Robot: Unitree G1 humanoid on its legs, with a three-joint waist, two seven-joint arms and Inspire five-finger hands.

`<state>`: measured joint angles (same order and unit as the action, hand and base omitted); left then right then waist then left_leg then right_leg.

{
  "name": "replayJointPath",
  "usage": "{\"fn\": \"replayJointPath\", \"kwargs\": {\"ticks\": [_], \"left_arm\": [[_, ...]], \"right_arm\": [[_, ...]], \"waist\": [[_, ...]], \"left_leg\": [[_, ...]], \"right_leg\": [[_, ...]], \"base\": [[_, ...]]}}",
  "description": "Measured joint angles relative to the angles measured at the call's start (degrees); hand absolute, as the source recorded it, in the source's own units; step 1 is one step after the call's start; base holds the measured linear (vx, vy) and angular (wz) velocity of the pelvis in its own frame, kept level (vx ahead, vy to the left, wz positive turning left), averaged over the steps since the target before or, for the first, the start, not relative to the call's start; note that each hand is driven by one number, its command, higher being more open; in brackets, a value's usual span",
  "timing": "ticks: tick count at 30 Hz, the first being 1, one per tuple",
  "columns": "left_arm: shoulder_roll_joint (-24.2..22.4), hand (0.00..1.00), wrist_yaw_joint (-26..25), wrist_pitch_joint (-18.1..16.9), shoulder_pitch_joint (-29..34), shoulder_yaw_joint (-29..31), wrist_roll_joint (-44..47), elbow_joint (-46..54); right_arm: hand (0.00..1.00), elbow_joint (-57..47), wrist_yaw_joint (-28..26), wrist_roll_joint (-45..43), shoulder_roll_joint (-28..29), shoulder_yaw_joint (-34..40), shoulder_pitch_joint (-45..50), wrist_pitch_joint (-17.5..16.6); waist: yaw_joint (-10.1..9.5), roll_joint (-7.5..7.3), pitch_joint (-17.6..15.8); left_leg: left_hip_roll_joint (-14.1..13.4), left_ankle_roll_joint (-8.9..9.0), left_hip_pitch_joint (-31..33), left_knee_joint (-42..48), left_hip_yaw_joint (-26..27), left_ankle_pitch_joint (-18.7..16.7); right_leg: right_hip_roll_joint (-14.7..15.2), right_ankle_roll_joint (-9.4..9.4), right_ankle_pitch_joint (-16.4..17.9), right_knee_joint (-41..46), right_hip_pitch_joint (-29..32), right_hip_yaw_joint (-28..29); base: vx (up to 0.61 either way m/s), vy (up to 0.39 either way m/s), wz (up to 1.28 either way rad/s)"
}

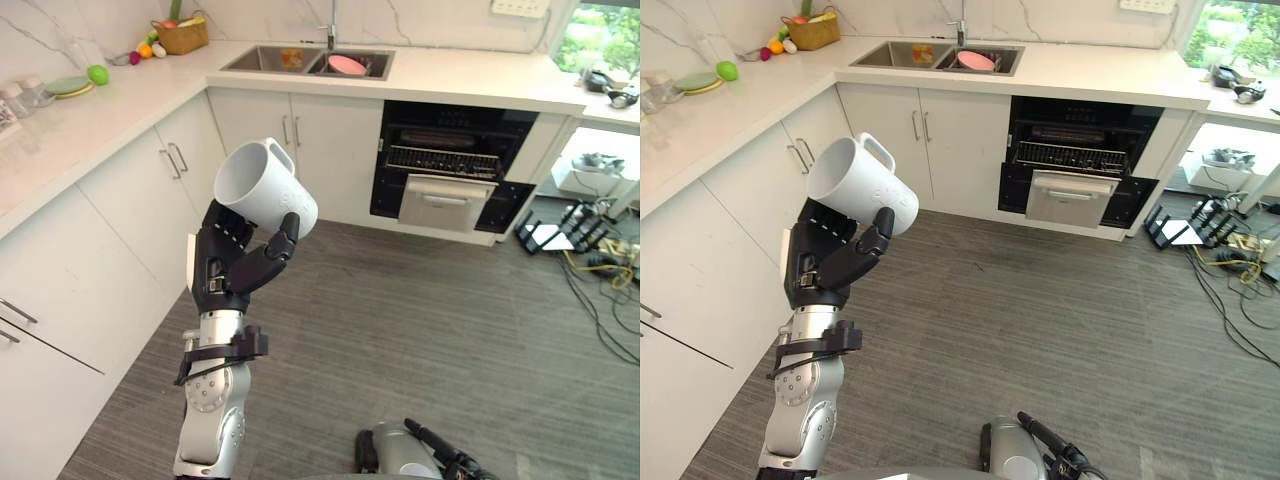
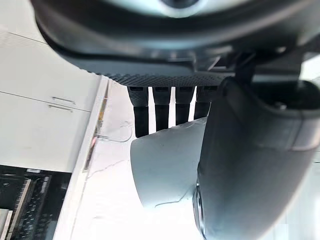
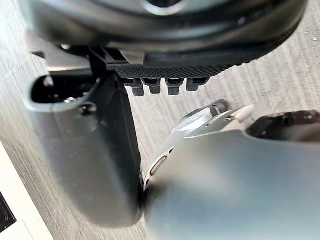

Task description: Walk over to the sink, pick up the cup, carry it to the dishwasher, place the cup inside the dishwasher, then close the dishwasher door

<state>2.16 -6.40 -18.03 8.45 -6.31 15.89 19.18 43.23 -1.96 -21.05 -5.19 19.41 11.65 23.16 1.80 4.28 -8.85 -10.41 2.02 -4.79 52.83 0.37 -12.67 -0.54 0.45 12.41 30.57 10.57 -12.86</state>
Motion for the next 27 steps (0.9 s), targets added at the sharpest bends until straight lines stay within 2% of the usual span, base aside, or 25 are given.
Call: {"fn": "replayJointPath", "kwargs": {"ticks": [1, 2, 4, 5, 6, 7, 8, 9, 10, 11, 12, 13, 14, 15, 16, 18, 19, 21, 22, 23, 24, 25, 26, 27], "left_arm": [[-0.60, 0.00, 0.27, -0.21, 0.60, -0.01, 0.04, 0.64], [-0.96, 0.00, 0.54, -1.12, 1.74, 0.15, 0.33, 0.73], [-1.79, 0.00, 1.10, -1.27, 2.40, 0.13, 1.12, 0.70], [-2.00, 0.00, 1.61, -1.27, 3.13, 0.33, 1.24, 0.63], [-1.86, 0.00, 2.23, -1.26, 3.66, 0.33, 1.24, 0.51], [-1.81, 0.00, 2.62, -1.24, 3.85, 0.32, 1.25, 0.45], [-1.45, 0.00, 3.19, -1.19, 3.92, 0.17, 1.25, 0.21], [-0.81, 0.00, 3.61, -1.15, 3.92, 0.18, 1.21, -0.31], [-0.62, 0.00, 3.74, -1.18, 3.92, 0.16, 1.19, -0.90], [-0.38, 0.00, 3.72, -1.15, 4.15, 0.07, 1.19, -2.13], [-0.10, 0.00, 3.67, -1.29, 4.60, -0.36, 1.19, -3.39], [0.06, 0.00, 3.65, -1.31, 4.70, -0.50, 1.18, -4.17], [0.43, 0.00, 3.64, -1.44, 4.61, -1.36, 1.15, -6.26], [0.88, 0.00, 3.74, -1.43, 4.53, -2.20, 1.16, -8.43], [0.91, 0.00, 3.81, -1.35, 4.58, -3.01, 1.16, -9.25], [1.91, 0.00, 4.67, -0.51, 4.65, -5.25, 1.36, -10.61], [2.38, 0.00, 5.24, -0.39, 4.60, -5.39, 1.76, -10.58], [4.21, 0.00, 6.94, 1.16, 4.60, -5.37, 2.93, -8.83], [4.91, 0.00, 7.80, 2.40, 4.60, -5.40, 3.30, -6.22], [5.23, 0.00, 8.23, 3.09, 4.62, -5.59, 3.32, -3.05], [5.44, 0.00, 8.32, 3.17, 4.61, -6.08, 3.33, -1.79], [5.68, 0.00, 8.28, 2.99, 4.39, -6.69, 3.21, -0.21], [5.68, 0.00, 7.96, 3.00, 3.74, -7.32, 3.09, 0.24], [5.73, 0.00, 7.13, 2.92, 2.27, -8.75, 2.27, 0.33]], "right_arm": [[1.00, -0.33, 0.05, -0.01, -0.04, -0.04, 0.88, 0.35], [1.00, -0.58, 0.11, -0.01, 0.09, -0.31, 2.12, 0.50], [1.00, -0.51, 0.46, -0.06, 0.08, -0.52, 3.24, 0.48], [1.00, -0.24, 0.68, -0.13, -0.32, -0.95, 3.22, 0.47], [1.00, 1.14, 0.53, -0.21, -1.06, -1.63, 2.53, 0.50], [1.00, 2.16, 0.44, -0.23, -1.62, -1.95, 2.05, 0.54], [1.00, 4.59, 0.22, -0.23, -2.14, -2.42, 0.75, 0.55], [1.00, 7.53, -0.09, -0.17, -2.69, -2.87, -1.11, 0.54], [1.00, 8.79, -0.22, -0.16, -3.11, -3.31, -1.97, 0.55], [1.00, 11.06, -0.58, -0.15, -4.05, -4.34, -3.50, 0.52], [1.00, 12.37, -1.35, -0.12, -4.31, -5.18, -4.91, 0.63], [1.00, 12.49, -1.61, -0.10, -4.16, -5.35, -5.34, 0.77], [1.00, 12.86, -1.69, -0.04, -3.16, -5.24, -6.02, 0.97], [1.00, 13.41, -1.41, -0.13, -2.82, -5.17, -6.28, 1.29], [1.00, 13.84, -1.27, -0.16, -2.97, -5.18, -6.58, 1.86], [1.00, 14.75, -0.34, -0.78, -3.01, -5.15, -6.52, 3.27], [1.00, 14.86, -0.16, -0.97, -2.89, -5.15, -6.42, 3.36], [1.00, 15.61, 0.62, -2.06, -2.30, -5.18, -5.87, 2.86], [1.00, 16.49, 1.14, -2.58, -2.11, -5.19, -5.95, 2.12], [1.00, 17.07, 1.21, -2.61, -2.10, -5.01, -6.22, 1.77], [1.00, 16.81, 1.23, -2.82, -2.27, -4.46, -5.88, 1.30], [1.00, 16.11, 0.61, -2.82, -2.74, -4.60, -5.39, 1.05], [1.00, 15.63, -0.05, -2.38, -2.80, -4.86, -5.45, 0.89], [1.00, 14.76, -1.17, -2.32, -2.25, -5.15, -5.44, 0.15]], "waist": [[-0.56, 0.07, -0.02], [-1.59, -0.56, -0.09], [-2.20, -0.56, -0.04], [-2.49, -0.71, -0.12], [-2.68, -0.76, -0.13], [-2.83, -0.79, -0.10], [-3.37, -0.99, -0.14], [-3.58, -1.24, -0.15], [-3.67, -1.19, -0.08], [-3.90, -1.04, 0.15], [-4.45, -1.16, 0.50], [-4.85, -1.13, 0.65], [-4.87, -1.38, 1.25], [-3.97, -2.48, 1.45], [-3.75, -2.53, 1.42], [-4.08, -3.33, 1.81], [-4.07, -3.79, 2.11], [-3.98, -5.78, 3.21], [-4.29, -6.80, 3.57], [-4.34, -7.04, 3.48], [-4.29, -6.90, 3.48], [-4.05, -6.37, 3.24], [-3.72, -6.28, 3.29], [-2.98, -6.06, 3.42]], "left_leg": [[-1.79, 0.74, 2.98, 5.55, 0.35, 8.29], [-4.19, 0.49, 6.22, 11.29, 1.62, 18.02], [-6.29, -0.61, 12.46, 19.85, 3.01, 15.48], [-7.01, -1.28, 17.25, 21.87, 5.11, 11.73], [-7.04, -1.64, 20.52, 18.97, 7.15, 7.85], [-6.91, -1.52, 21.48, 15.64, 8.29, 5.98], [-5.67, -1.26, 21.53, 5.03, 10.97, 3.49], [-3.02, -0.59, 19.83, -9.74, 11.97, 3.05], [-1.21, -0.21, 18.78, -17.75, 11.87, 3.37], [2.07, 1.00, 16.70, -33.40, 9.91, 6.39], [3.85, 2.21, 16.02, -39.62, 7.01, 12.41], [4.60, 2.07, 15.56, -40.16, 6.23, 15.02], [5.99, -1.10, 15.21, -39.17, 5.48, 17.05], [7.18, -2.08, 16.20, -35.25, 5.69, 13.86], [7.31, -2.33, 16.73, -32.74, 5.73, 12.00], [7.68, -3.30, 16.04, -26.21, 7.11, 4.75], [8.03, -3.56, 15.53, -25.27, 7.38, 3.31], [9.90, -4.30, 13.35, -23.46, 8.11, -0.08], [10.92, -4.74, 11.48, -22.97, 8.87, -2.05], [11.37, -5.14, 9.08, -23.31, 9.13, -3.84], [11.40, -5.96, 7.38, -24.37, 9.32, -4.70], [11.13, -5.98, 3.31, -27.61, 9.92, -4.78], [10.56, -5.55, 0.57, -30.03, 10.17, -4.51], [8.85, -4.42, -2.46, -33.31, 10.39, -3.92]], "right_leg": [[-1.18, -0.05, 0.07, -2.22, -2.55, -0.17], [-2.11, -0.14, 0.11, -5.73, -6.36, -0.23], [-2.43, -0.73, 0.48, -8.22, -9.47, -0.52], [-2.42, -1.11, 0.66, -10.23, -11.53, -0.53], [-2.34, -2.13, 0.33, -12.55, -13.75, -0.47], [-2.34, -2.77, 0.22, -13.69, -14.88, -0.40], [-2.08, -3.27, 0.31, -15.21, -17.13, 0.04], [-1.35, -3.54, 0.41, -16.00, -19.31, 0.58], [-0.91, -3.63, 0.53, -16.64, -20.30, 0.98], [-0.26, -3.34, 0.65, -18.35, -22.08, 2.64], [0.15, -2.22, 1.07, -19.73, -23.26, 4.83], [0.38, -1.39, 1.54, -20.02, -23.81, 5.88], [1.56, 0.44, 2.96, -19.94, -24.56, 7.09], [3.03, 1.28, 3.84, -18.75, -24.60, 7.83], [3.41, 1.79, 4.14, -17.46, -24.53, 8.66], [5.02, 3.62, 6.42, -5.86, -22.23, 10.41], [5.60, 4.07, 6.70, -2.01, -21.15, 10.27], [8.76, 5.80, 5.66, 9.02, -18.06, 9.43], [11.39, 7.95, 2.15, 17.44, -14.90, 8.43], [14.15, 5.91, -4.71, 24.65, -12.13, 5.75], [15.46, 4.02, -9.29, 27.39, -11.04, 4.39], [16.46, 1.09, -9.73, 32.43, -8.79, 3.62], [16.02, 0.10, -7.46, 34.27, -6.99, 3.09], [13.89, 0.19, -3.20, 33.70, -3.32, 2.06]], "base": [[0.30, -0.102, 0.08], [0.39, -0.110, 0.08], [0.30, -0.079, 0.12], [0.31, -0.090, 0.10], [0.38, -0.100, 0.07], [0.33, -0.045, -0.01], [0.37, -0.011, -0.12], [0.39, 0.011, -0.18], [0.43, 0.069, -0.39], [0.41, 0.132, -0.67], [0.41, 0.156, -0.77], [0.41, 0.192, -0.71], [0.42, 0.185, -0.28], [0.51, 0.229, -0.09], [0.42, 0.187, 0.02], [0.39, 0.203, -0.15], [0.44, 0.204, -0.09], [0.36, 0.120, -0.06], [0.34, 0.091, -0.17], [0.34, 0.101, -0.19], [0.36, 0.098, -0.24], [0.38, 0.074, -0.28], [0.44, 0.042, -0.31], [0.41, -0.004, -0.18]]}}
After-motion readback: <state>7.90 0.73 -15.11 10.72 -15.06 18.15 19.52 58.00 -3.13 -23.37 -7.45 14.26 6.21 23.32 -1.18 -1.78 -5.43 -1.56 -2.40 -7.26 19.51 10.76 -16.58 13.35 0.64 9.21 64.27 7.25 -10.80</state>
